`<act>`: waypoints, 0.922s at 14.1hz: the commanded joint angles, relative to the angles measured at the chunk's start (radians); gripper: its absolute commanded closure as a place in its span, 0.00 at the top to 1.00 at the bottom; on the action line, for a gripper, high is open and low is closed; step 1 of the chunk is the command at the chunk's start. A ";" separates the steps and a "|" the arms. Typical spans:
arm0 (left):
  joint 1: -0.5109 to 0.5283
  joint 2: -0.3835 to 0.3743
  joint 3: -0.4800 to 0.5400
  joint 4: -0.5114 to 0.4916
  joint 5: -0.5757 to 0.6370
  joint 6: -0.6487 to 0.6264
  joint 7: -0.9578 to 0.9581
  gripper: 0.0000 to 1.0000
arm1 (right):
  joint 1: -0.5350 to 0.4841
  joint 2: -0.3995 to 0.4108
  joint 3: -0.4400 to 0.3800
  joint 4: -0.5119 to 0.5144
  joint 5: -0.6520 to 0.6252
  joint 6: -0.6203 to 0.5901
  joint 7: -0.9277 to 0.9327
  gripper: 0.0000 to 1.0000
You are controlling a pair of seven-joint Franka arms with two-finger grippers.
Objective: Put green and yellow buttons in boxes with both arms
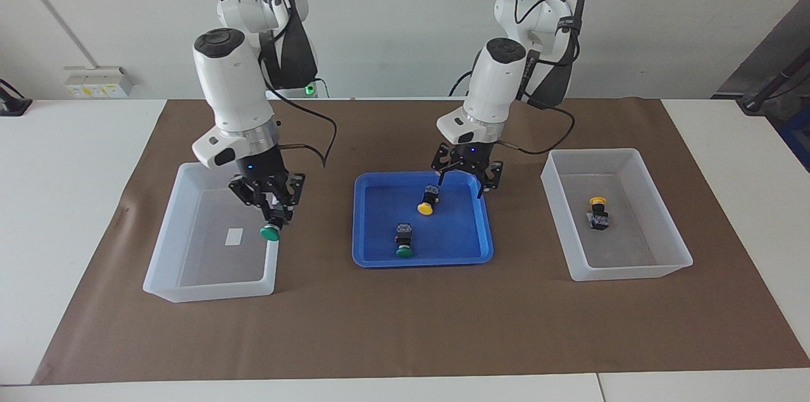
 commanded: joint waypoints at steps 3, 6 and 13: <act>-0.058 0.101 0.021 -0.005 0.000 0.061 -0.007 1.00 | -0.118 -0.018 0.013 -0.129 0.019 0.037 -0.235 0.00; -0.074 0.101 0.022 -0.026 0.003 0.052 -0.007 1.00 | -0.144 0.000 0.013 -0.205 0.019 0.154 -0.305 0.00; -0.108 0.115 0.025 -0.058 0.030 0.055 -0.008 1.00 | -0.173 0.140 0.014 -0.212 0.021 0.353 -0.334 0.00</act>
